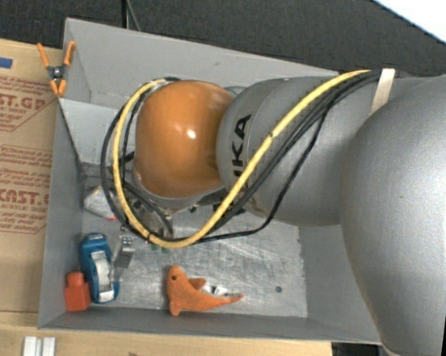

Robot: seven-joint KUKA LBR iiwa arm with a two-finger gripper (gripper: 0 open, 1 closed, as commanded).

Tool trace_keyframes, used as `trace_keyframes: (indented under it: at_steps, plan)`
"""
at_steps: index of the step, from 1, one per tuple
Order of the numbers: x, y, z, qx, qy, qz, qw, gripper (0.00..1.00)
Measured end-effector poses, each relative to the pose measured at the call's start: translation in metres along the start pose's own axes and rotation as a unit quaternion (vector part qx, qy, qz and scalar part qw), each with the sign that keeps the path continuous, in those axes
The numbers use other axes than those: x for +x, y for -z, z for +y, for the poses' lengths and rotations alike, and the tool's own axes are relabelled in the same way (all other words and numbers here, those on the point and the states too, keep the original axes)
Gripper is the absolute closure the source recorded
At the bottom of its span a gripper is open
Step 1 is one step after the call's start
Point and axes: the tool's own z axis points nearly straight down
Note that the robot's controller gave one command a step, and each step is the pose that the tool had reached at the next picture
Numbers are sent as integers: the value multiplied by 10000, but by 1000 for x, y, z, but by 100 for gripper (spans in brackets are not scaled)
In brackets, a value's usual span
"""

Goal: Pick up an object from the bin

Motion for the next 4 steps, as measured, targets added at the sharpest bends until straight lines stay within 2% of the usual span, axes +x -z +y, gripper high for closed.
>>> trace_keyframes:
  at_steps: [1,2,3,4]
  plan:
    - [-2,4,-1,-8,-10,-36,10000,0]
    - [8,-10,-7,-17,272,-66,9996,0]
    - [13,-24,2,-5,-34,-32,10000,0]
    - [20,28,-16,-5,1207,-44,9927,100]
